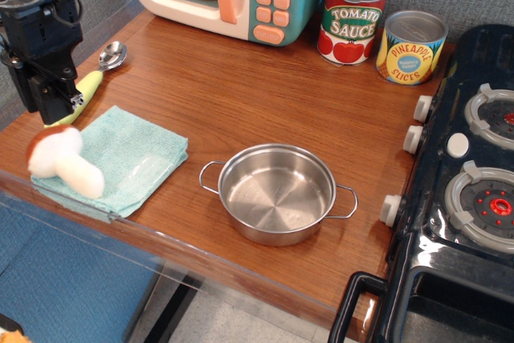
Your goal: Put the mushroom onto the blue cloth
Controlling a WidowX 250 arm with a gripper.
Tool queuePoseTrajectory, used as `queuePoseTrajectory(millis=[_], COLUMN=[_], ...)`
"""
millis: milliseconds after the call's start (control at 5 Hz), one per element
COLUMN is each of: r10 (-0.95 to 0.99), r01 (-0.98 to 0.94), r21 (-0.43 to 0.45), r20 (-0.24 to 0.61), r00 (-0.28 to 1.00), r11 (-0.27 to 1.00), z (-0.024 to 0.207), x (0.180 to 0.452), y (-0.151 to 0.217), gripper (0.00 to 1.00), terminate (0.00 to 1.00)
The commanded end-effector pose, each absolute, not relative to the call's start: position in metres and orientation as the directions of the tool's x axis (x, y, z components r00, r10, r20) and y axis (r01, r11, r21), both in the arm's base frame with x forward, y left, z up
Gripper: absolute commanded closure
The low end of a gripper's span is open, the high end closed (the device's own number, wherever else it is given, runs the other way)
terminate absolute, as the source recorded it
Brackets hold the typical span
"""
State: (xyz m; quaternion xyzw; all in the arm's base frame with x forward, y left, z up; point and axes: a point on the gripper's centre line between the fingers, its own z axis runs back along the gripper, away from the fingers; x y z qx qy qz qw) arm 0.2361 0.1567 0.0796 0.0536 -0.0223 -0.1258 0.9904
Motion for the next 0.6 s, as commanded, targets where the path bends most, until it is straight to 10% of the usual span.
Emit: queuePoseTrajectory(millis=[0,200,400], r10=[-0.269,-0.269,-0.269], r01=[0.258,0.258,0.258], r21=[0.147,0.147,0.147], r20=[0.063,0.063,0.063], r00=[0.961,0.961,0.961], r11=[0.955,0.955,0.955], z=[0.0951,0.0951,0.0951], x=[0.2336,0.2336,0.2336], y=[0.152,0.152,0.152], gripper=[0.0,0.0,0.0], terminate=[0.0,0.0,1.0])
